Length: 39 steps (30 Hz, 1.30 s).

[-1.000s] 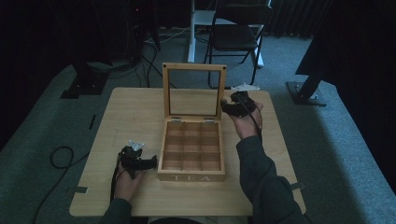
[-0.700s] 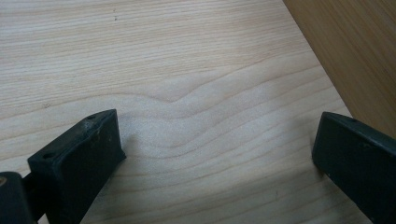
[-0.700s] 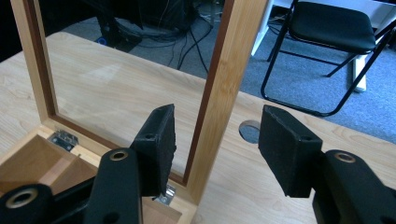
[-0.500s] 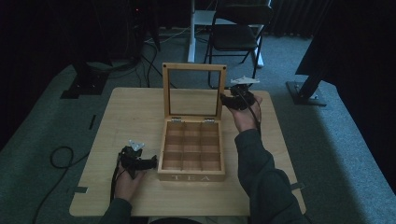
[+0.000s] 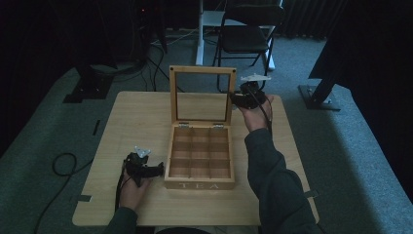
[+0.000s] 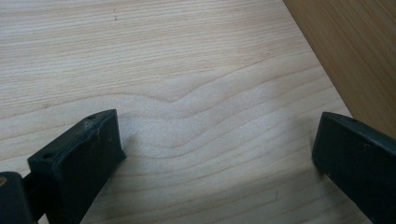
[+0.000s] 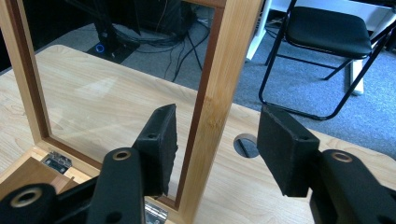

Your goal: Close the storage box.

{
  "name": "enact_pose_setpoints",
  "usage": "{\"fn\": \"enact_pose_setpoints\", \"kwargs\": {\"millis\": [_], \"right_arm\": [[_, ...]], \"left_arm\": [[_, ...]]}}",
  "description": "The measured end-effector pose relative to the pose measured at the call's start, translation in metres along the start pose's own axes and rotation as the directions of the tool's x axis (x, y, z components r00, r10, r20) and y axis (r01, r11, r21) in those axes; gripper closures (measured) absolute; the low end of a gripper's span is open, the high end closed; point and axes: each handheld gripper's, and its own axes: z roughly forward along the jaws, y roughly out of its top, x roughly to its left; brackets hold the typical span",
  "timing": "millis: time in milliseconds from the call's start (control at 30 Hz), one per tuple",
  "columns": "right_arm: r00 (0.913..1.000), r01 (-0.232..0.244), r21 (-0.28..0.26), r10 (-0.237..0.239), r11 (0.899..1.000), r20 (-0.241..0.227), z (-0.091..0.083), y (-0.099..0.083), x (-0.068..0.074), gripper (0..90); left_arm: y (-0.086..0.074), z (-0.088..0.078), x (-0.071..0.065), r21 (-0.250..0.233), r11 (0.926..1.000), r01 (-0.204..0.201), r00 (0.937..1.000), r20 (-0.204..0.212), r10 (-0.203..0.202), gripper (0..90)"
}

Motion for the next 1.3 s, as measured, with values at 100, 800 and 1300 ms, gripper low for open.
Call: {"fn": "enact_pose_setpoints", "kwargs": {"millis": [100, 800, 1300], "right_arm": [[1.0000, 0.006, -0.004, -0.006, 1.000, 0.000, 0.001, 0.002, 0.000, 46.5], [0.9999, -0.013, -0.001, 0.013, 1.000, -0.008, 0.008, 0.016, -0.007, 44.6], [0.9989, -0.017, -0.007, 0.016, 1.000, -0.044, 0.024, 0.026, -0.011, 41.1]], "left_arm": [[0.000, 0.000, 0.000, 0.000, 1.0000, 0.000, 1.0000, 0.000, 0.000, 1.6], [0.000, 0.000, 0.000, 0.002, 1.0000, 0.000, 1.0000, 0.001, 0.000, 1.6], [0.000, 0.000, 0.000, 0.000, 1.0000, 0.002, 1.0000, 0.001, -0.002, 1.6]]}}
